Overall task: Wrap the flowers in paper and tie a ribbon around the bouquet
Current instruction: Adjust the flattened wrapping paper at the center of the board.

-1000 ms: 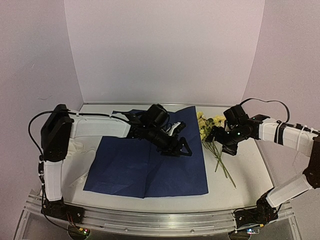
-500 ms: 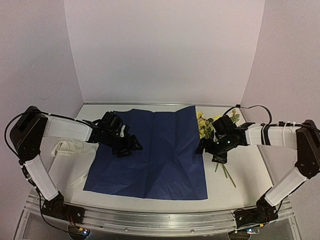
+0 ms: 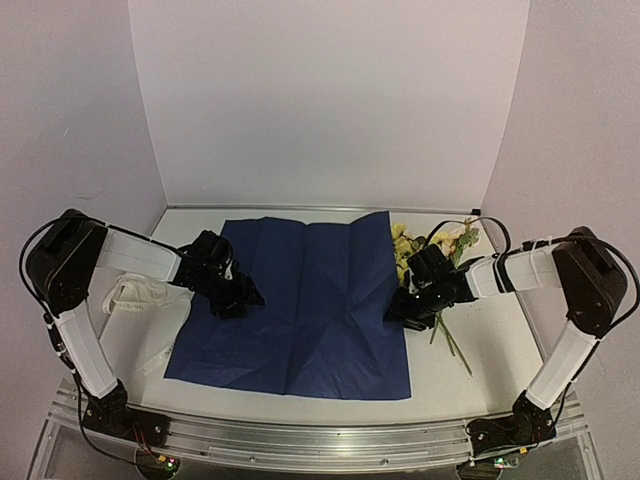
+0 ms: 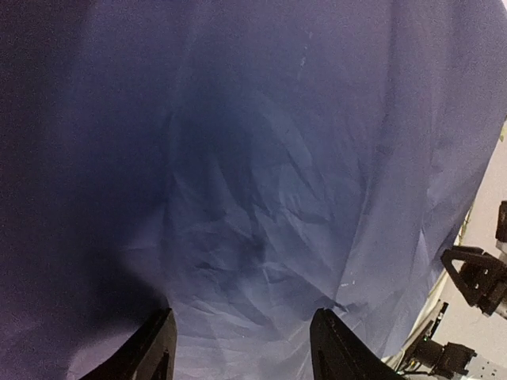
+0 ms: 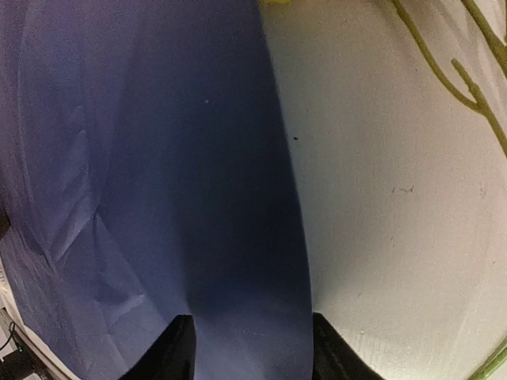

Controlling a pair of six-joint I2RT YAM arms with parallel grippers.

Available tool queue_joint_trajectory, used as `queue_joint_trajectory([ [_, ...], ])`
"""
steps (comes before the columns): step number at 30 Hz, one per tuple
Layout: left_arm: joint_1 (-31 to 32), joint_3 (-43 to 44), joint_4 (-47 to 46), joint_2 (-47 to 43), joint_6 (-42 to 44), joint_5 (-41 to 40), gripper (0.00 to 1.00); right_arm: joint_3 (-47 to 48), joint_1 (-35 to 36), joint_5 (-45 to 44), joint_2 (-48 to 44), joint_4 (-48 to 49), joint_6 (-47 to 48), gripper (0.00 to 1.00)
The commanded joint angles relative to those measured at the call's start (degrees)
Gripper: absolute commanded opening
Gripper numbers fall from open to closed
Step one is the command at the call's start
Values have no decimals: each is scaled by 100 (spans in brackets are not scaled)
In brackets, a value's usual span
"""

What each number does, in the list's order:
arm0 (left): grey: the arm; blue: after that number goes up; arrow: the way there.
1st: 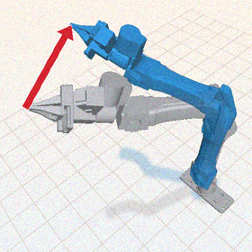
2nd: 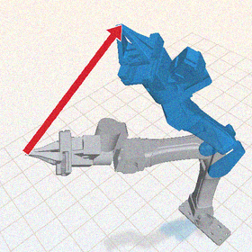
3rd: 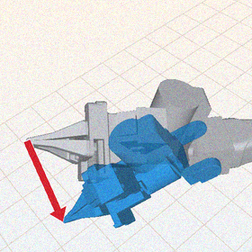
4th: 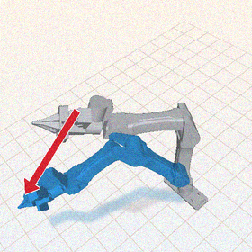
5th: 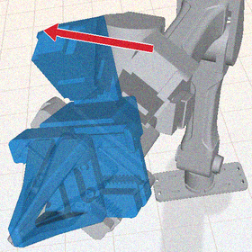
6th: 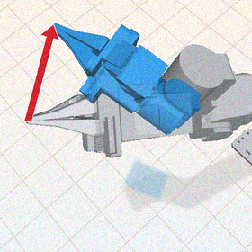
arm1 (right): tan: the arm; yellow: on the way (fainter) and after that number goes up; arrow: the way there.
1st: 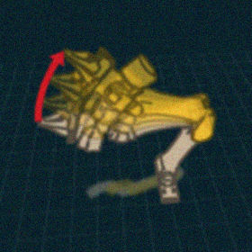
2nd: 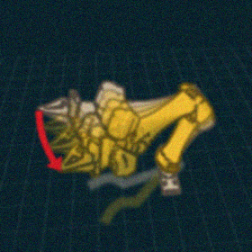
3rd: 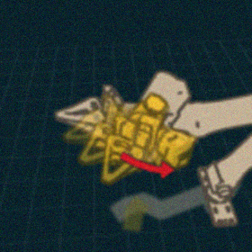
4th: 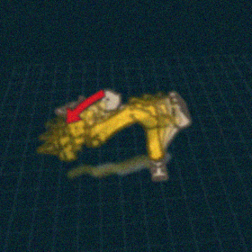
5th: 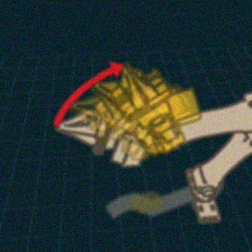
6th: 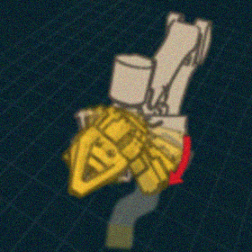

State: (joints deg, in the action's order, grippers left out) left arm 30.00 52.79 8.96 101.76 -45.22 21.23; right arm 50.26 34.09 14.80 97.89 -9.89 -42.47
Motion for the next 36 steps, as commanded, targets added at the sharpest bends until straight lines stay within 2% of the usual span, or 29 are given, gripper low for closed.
queue_joint_trajectory([
  [1,-244,40,120,246,108,-219,57,-103,235,-406,-247,191,-332,20],
  [3,-388,166,194,365,159,-311,56,-203,459,-723,-480,117,-562,5],
  [5,-509,413,294,551,231,-453,56,-341,730,-1076,-691,12,-853,0],
  [10,-741,1169,533,1077,493,-522,54,-589,1689,-2230,-1145,-485,-1802,0],
  [17,-820,2053,749,1646,832,-401,53,-415,2549,-2292,-643,-359,-2523,2],
  [19,-823,2287,819,1811,920,-282,51,-370,2601,-2294,-587,-356,-2544,12],
  [21,-820,2472,846,1905,1015,-210,51,-403,2603,-2334,-686,-341,-2438,17],
  [24,-818,2716,993,2019,1217,-241,52,-351,2606,-2351,-927,-451,-2117,36],
  [27,-820,2876,996,2052,1402,-138,52,-344,2464,-2538,-1380,-953,-1637,63],
  [30,-820,3067,1030,2089,1608,-35,52,-402,1969,-2438,-1883,-1437,-1129,79],
  [33,-820,3274,1141,2114,1785,20,55,-395,1473,-2554,-2293,-2001,-492,88],
  [36,-815,3483,1222,2079,1913,103,59,-485,1002,-2698,-2555,-2237,15,91],
])
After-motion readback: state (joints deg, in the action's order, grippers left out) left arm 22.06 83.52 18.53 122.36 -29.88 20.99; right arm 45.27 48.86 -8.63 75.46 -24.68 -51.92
